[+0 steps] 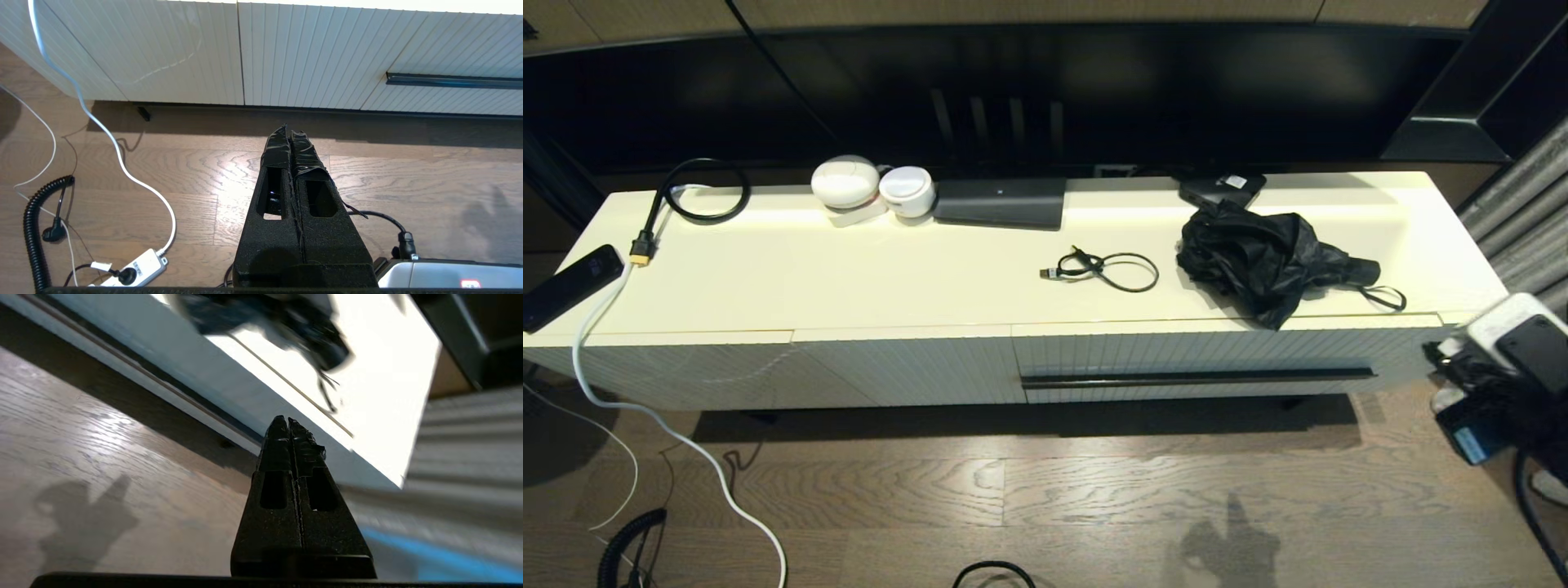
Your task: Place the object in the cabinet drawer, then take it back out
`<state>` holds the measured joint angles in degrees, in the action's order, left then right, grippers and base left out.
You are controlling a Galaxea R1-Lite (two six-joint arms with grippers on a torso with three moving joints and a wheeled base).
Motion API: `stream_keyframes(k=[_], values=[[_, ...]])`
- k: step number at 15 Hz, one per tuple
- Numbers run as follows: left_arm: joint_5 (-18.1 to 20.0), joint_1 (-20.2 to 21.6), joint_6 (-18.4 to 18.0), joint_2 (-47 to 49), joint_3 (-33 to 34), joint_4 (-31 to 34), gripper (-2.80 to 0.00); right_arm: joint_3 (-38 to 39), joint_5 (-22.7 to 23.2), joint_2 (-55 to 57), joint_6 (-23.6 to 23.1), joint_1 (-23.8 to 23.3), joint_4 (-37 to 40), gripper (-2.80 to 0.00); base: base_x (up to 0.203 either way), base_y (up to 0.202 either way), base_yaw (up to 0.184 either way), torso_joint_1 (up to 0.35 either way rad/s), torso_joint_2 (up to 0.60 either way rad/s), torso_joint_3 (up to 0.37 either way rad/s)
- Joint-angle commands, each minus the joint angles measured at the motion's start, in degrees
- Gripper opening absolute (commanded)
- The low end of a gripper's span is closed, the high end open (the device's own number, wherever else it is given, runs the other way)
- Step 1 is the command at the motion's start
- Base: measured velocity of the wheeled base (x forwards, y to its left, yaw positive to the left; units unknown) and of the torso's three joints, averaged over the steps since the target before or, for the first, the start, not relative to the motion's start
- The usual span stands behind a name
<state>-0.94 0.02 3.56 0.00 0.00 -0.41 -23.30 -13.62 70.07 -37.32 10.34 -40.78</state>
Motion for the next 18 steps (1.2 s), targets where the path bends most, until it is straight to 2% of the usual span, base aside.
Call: stream_keyframes(k=[1,7,8,9,10,12,13,15,18], values=[[0.0,0.1,0.0,0.0,0.0,0.0,-2.80,0.1,-0.3,-20.1,1.3,-3.0,12.6,-2.80,0.000,0.000,0.000,0.000,0.00,0.000],[0.0,0.0,0.0,0.0,0.0,0.0,-2.80,0.1,-1.0,-53.4,9.6,-10.2,47.3,-2.80,0.000,0.000,0.000,0.000,0.00,0.000],[0.0,0.1,0.0,0.0,0.0,0.0,-2.80,0.3,-1.7,-57.1,13.1,-10.8,54.8,-2.80,0.000,0.000,0.000,0.000,0.00,0.000],[0.0,0.0,0.0,0.0,0.0,0.0,-2.80,0.5,-2.6,-59.0,18.8,-11.2,60.3,-2.80,0.000,0.000,0.000,0.000,0.00,0.000],[0.0,0.0,0.0,0.0,0.0,0.0,-2.80,1.1,-3.2,-60.5,23.0,-11.1,62.6,-2.80,0.000,0.000,0.000,0.000,0.00,0.000],[0.0,0.1,0.0,0.0,0.0,0.0,-2.80,4.3,-2.7,-64.4,26.5,-10.7,63.1,-2.80,0.000,0.000,0.000,0.000,0.00,0.000],[0.0,0.0,0.0,0.0,0.1,0.0,-2.80,5.3,-0.8,-67.0,28.1,-10.7,63.3,-2.80,0.000,0.000,0.000,0.000,0.00,0.000],[0.0,0.1,0.0,0.0,0.0,0.0,-2.80,7.9,6.4,-70.1,29.8,-10.6,62.5,-2.80,0.000,0.000,0.000,0.000,0.00,0.000],[0.0,0.0,0.0,0.0,0.0,0.0,-2.80,14.4,11.0,-70.1,32.9,-10.6,55.9,-2.80,0.000,0.000,0.000,0.000,0.00,0.000]])
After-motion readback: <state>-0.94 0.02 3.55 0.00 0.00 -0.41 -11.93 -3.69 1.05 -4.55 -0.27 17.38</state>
